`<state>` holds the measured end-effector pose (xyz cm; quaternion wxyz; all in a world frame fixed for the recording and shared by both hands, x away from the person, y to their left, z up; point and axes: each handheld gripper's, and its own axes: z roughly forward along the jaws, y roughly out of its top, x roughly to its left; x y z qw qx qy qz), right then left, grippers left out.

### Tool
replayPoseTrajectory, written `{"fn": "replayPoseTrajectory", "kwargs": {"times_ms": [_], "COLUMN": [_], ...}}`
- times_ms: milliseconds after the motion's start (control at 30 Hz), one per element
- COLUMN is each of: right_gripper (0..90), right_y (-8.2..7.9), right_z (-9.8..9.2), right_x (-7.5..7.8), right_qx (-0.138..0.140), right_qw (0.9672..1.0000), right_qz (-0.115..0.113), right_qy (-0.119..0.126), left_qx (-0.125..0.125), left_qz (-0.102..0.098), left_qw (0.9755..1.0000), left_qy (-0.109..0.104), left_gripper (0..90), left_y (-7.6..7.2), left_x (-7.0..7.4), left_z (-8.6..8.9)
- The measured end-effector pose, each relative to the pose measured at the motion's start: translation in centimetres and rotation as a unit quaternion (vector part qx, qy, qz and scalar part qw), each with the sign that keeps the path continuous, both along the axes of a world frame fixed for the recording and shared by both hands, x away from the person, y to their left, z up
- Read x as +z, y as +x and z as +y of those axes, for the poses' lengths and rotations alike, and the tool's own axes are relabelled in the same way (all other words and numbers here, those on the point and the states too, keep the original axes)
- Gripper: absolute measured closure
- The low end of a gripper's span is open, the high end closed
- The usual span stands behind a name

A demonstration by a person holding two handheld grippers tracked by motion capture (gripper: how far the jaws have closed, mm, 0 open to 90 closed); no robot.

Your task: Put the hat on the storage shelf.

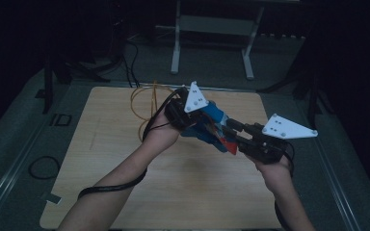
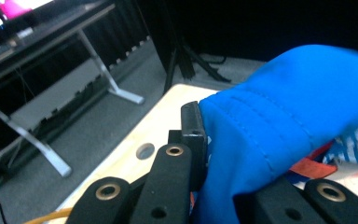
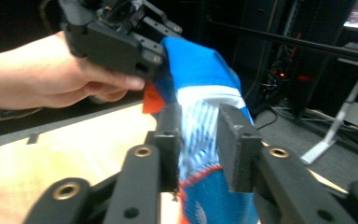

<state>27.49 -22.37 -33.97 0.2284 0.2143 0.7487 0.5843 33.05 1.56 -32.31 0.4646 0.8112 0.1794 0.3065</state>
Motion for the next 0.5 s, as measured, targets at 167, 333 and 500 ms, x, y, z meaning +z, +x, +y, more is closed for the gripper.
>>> {"fn": "replayPoseTrajectory", "kwargs": {"times_ms": [167,333,500], "right_gripper": [58.4,56.2,54.6], "right_y": [-1.4,-1.4,-1.1], "right_z": [-1.6,-2.4,-2.1], "right_x": [0.1,-0.1,-1.2], "right_qx": [0.007,0.006,0.014], "right_qw": [0.9999,0.9999,0.9998], "right_qz": [-0.012,-0.010,-0.002], "right_qy": [-0.001,-0.004,-0.013], "left_qx": [-0.037,-0.066,-0.109], "left_qz": [-0.037,-0.061,-0.070], "left_qw": [0.9986,0.9956,0.9900], "left_qy": [-0.005,-0.027,-0.056], "left_gripper": [90.0,90.0,90.0], "left_y": [-0.8,-1.0,-0.9], "left_x": [-0.2,-0.4,-0.9], "left_z": [1.7,4.0,6.2]}}
